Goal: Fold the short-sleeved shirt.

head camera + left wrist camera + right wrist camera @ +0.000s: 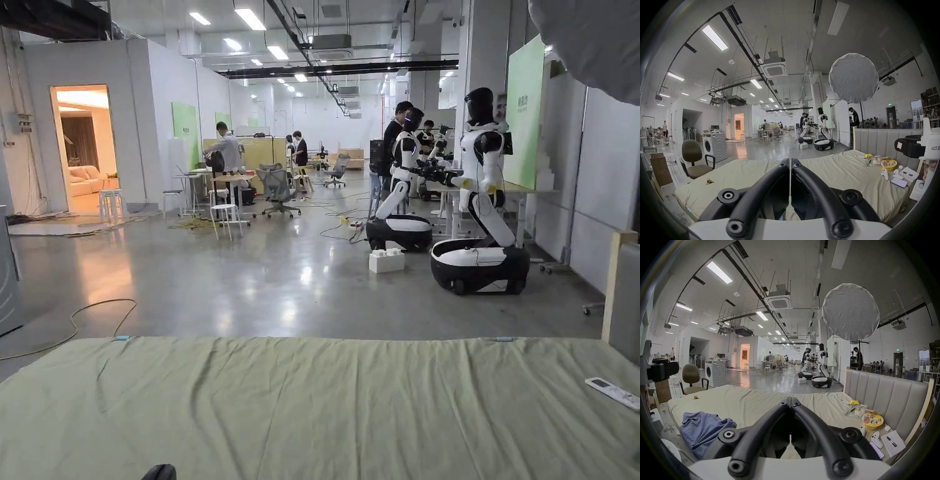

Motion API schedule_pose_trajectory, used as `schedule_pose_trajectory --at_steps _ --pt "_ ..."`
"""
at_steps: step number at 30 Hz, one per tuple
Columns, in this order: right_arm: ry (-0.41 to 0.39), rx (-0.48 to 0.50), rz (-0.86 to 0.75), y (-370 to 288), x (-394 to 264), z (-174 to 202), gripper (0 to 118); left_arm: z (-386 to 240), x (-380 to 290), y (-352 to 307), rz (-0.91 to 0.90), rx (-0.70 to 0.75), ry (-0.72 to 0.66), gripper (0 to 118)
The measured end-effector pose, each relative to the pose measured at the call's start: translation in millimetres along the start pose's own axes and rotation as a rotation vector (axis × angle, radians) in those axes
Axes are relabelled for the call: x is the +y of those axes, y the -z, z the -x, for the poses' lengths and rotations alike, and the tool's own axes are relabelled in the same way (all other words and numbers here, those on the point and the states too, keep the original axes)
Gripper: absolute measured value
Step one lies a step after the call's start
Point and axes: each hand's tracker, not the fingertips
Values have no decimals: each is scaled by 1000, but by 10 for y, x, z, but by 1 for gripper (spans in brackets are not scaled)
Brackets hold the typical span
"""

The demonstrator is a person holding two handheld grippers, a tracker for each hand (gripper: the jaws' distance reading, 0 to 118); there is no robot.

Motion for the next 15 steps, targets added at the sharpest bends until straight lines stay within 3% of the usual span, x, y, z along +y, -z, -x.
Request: schedule_pose_trajectory --at_steps 11,13,15 --pt "-1 -14 -4 -13 17 -37 0 54 13 -13 4 3 1 1" --pt "-36 -1 -2 -1 32 -29 0 64 53 24 2 -12 23 1" --pt "-142 30 0 18 56 18 0 20 116 60 9 -49 141 1"
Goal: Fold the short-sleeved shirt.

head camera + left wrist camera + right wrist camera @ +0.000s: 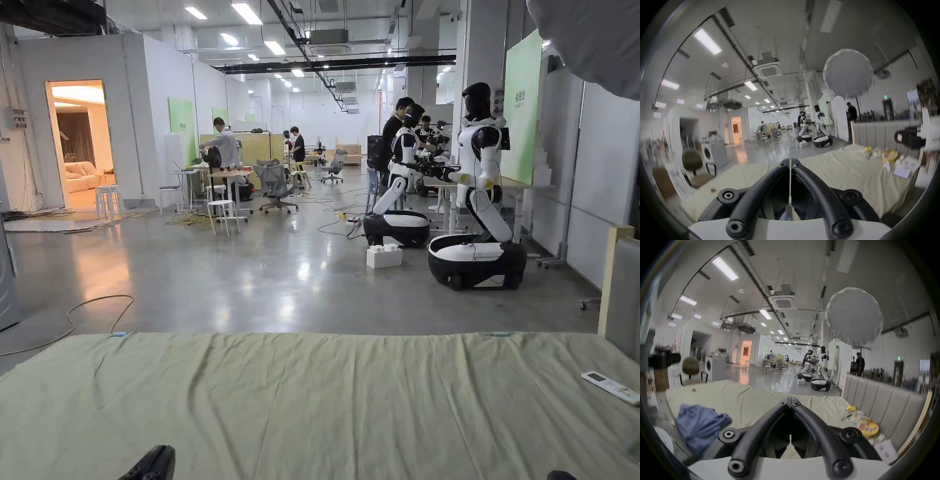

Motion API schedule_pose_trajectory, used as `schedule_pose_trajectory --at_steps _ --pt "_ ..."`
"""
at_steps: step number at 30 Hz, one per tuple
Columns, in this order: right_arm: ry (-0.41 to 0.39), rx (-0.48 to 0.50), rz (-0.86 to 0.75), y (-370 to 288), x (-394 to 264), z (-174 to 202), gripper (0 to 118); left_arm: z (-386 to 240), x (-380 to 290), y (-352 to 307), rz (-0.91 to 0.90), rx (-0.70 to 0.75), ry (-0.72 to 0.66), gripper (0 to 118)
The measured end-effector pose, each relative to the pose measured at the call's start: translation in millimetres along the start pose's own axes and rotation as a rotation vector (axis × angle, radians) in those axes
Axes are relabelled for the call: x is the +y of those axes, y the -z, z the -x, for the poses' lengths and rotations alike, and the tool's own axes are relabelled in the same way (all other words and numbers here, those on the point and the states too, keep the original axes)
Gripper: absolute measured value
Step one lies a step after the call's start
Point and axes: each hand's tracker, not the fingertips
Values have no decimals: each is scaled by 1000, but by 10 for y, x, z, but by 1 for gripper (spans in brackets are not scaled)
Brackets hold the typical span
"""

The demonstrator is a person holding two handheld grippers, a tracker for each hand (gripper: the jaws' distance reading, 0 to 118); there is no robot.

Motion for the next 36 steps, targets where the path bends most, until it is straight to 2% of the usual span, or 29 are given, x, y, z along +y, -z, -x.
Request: schedule_pose_trajectory --at_steps 1,2,3,4,6,7,9,10,12,13,14,15,17,18,19,22,24,25,26,27,30,31,32,36 --pt "-100 19 2 7 5 52 0 -39 -5 25 9 5 125 1" --pt "-230 34 18 18 -4 121 0 -78 -44 60 32 27 311 1" --pt "-414 35 46 45 -41 231 0 -180 -106 110 67 40 543 1" --pt "-643 19 78 84 -133 376 0 -290 -244 140 107 12 784 1" --pt "-1119 36 65 101 -464 620 1 -458 -568 138 169 -66 1099 1" --pt "-1357 114 -9 60 -656 733 0 -532 -785 104 207 -146 1225 1" --pt "-1541 216 1 -35 -943 788 1 -614 -1136 11 233 -286 1367 1" --pt "-1583 288 0 -90 -1029 799 1 -643 -1335 -58 238 -353 1394 1" --pt "-1549 394 38 -142 -1235 766 1 -698 -1520 -133 240 -352 1382 1" --pt "-1531 389 65 -134 -1288 791 1 -734 -1530 -138 234 -298 1304 1" --pt "-1491 352 80 -104 -1308 794 1 -748 -1465 -105 255 -264 1200 1" --pt "-1387 320 107 -50 -1229 781 1 -740 -1316 -54 285 -213 999 1" --pt "-1108 254 142 46 -956 700 1 -567 -965 18 271 -150 576 1" --pt "-929 189 139 88 -792 616 1 -424 -760 82 259 -118 378 1" --pt "-783 139 130 111 -658 485 1 -282 -641 90 230 -88 236 1" --pt "-225 -47 67 75 -335 28 1 196 -445 28 127 -45 -246 1" --pt "124 -85 35 -26 -353 -225 1 338 -487 -42 85 -13 -457 1" --pt "313 -71 97 -39 -443 -313 1 307 -474 -88 76 -18 -450 1" --pt "419 -82 183 -47 -526 -346 1 272 -470 -109 80 -32 -380 1" --pt "320 -71 115 -44 -478 -343 1 228 -453 -125 68 -36 -323 1" --pt "131 -74 91 -49 -421 -240 1 102 -389 -130 57 -63 -234 1" --pt "113 -69 66 -56 -396 -238 1 79 -373 -127 58 -64 -234 1" --pt "168 -52 101 -40 -410 -208 1 50 -359 -127 55 -60 -231 1" --pt "176 -35 98 -46 -393 -170 1 55 -353 -108 51 -55 -221 1"
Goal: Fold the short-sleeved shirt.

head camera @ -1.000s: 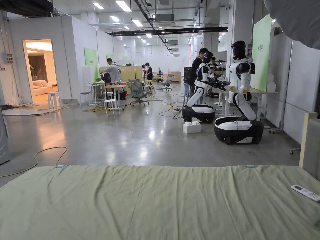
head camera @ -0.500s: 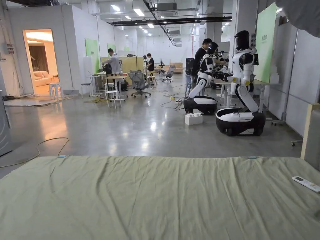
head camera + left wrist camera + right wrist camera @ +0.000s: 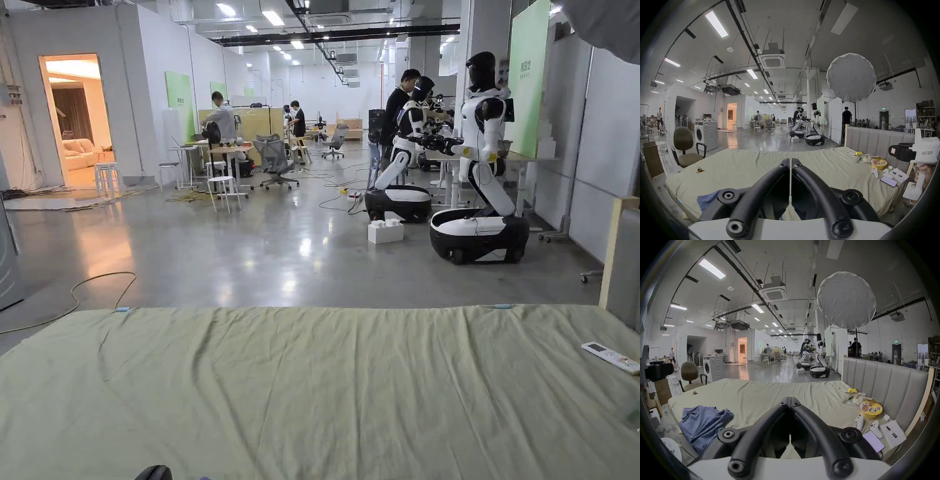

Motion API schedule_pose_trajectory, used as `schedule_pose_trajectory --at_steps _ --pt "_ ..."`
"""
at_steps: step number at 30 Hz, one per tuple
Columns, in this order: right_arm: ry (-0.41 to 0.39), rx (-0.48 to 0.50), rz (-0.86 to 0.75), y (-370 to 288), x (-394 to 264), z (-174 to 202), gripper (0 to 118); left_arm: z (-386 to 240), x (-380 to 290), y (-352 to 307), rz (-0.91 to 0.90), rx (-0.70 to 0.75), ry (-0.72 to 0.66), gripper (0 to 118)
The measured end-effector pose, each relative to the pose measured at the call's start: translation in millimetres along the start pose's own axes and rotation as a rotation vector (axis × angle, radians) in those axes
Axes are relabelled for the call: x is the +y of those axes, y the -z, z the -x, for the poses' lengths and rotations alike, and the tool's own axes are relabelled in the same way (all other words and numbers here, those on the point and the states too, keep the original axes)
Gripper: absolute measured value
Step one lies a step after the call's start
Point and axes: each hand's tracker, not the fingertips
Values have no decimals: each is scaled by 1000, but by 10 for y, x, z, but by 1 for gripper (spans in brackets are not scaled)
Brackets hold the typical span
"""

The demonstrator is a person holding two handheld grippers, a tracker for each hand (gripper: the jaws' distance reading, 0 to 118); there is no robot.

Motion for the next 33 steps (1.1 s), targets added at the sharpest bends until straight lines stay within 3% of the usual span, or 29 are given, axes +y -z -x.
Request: schedule_pose_trajectory --at_steps 22,27,31,32,33 --pt "35 28 30 16 -30 18 1 149 -63 23 43 -15 -4 1" --pt "45 38 67 23 -135 32 1 513 -264 62 149 -51 -181 1" --pt "91 54 118 40 -298 40 1 758 -496 98 257 39 -106 1" --pt "100 57 134 55 -340 42 1 830 -546 138 287 46 -110 5" --pt "110 59 151 75 -380 44 1 880 -588 195 328 51 -114 17"
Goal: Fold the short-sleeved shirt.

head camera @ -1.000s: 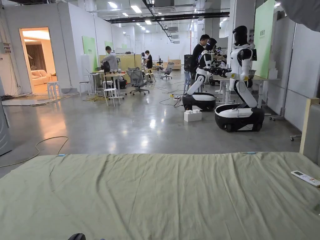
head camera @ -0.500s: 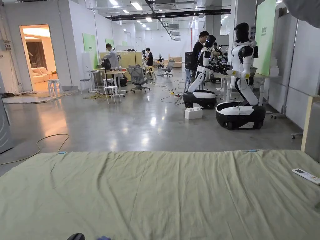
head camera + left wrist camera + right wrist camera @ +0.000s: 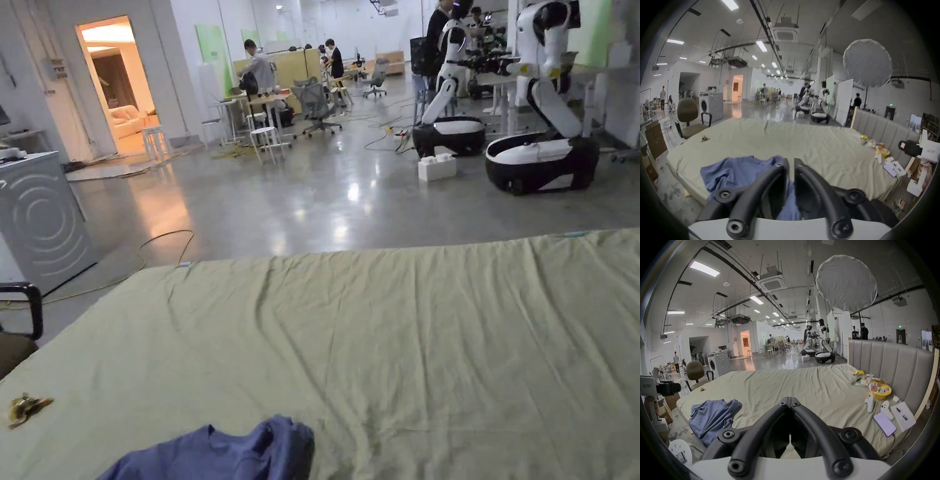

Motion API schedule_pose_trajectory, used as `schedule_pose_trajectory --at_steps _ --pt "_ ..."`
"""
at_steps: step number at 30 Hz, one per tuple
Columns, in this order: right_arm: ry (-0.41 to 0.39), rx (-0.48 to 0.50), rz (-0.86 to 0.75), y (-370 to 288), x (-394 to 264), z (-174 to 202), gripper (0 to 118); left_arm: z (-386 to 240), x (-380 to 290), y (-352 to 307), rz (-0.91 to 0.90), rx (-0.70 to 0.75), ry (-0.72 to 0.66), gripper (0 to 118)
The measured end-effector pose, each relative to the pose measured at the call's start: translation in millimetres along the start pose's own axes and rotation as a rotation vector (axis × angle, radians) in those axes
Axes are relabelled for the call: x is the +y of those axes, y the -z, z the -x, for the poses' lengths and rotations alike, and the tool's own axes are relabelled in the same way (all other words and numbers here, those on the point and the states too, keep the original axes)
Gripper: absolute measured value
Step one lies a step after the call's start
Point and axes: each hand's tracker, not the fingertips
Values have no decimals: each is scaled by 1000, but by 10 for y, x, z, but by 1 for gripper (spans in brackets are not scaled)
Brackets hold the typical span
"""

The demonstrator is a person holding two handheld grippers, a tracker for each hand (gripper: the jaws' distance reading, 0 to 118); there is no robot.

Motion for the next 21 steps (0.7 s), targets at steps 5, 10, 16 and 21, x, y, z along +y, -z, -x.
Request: schedule_pose_trajectory --at_steps 5,10,16,21 --pt "50 10 79 138 -140 -13 1 314 -182 660 157 39 -28 76" --pt "3 -1 139 245 -213 -5 1 624 -504 1705 353 51 -24 78" --pt "23 -50 225 355 -338 -141 1 735 -961 2540 512 138 1 80" --pt "17 -82 279 465 -463 -211 1 808 -1204 2813 522 115 -49 84"
